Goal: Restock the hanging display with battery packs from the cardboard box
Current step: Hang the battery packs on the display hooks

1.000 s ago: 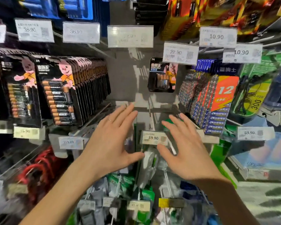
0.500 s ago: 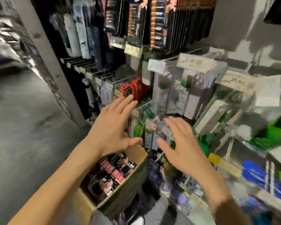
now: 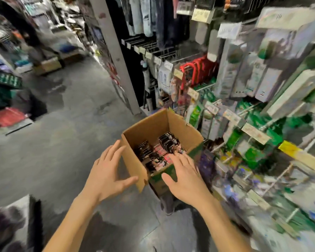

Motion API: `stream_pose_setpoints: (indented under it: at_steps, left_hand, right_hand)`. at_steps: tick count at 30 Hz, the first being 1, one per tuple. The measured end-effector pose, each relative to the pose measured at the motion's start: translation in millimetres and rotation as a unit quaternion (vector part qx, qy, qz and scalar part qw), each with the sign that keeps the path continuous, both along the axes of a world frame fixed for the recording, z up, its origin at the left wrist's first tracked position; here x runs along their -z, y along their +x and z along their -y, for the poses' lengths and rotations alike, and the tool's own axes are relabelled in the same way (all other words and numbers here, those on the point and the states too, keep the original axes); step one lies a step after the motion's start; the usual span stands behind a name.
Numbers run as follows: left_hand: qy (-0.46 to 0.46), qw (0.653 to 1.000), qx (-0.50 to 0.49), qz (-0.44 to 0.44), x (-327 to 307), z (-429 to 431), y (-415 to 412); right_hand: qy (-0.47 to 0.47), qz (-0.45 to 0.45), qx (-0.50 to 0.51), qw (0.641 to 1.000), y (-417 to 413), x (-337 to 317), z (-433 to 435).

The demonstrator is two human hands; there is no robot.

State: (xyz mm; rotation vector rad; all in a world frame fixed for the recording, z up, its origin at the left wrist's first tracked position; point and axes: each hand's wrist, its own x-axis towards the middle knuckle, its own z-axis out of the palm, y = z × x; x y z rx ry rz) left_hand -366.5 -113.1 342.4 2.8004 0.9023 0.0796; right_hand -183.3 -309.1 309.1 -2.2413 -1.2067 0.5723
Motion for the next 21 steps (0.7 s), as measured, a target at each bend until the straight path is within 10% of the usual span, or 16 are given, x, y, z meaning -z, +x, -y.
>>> stream_pose_setpoints:
  at_steps: [21]
  left_hand:
    - [0.036, 0.988, 0.137, -0.055, 41, -63, -52]
  right_hand:
    - [-0.128, 0.055, 0.114, 0.984, -141, 31, -44]
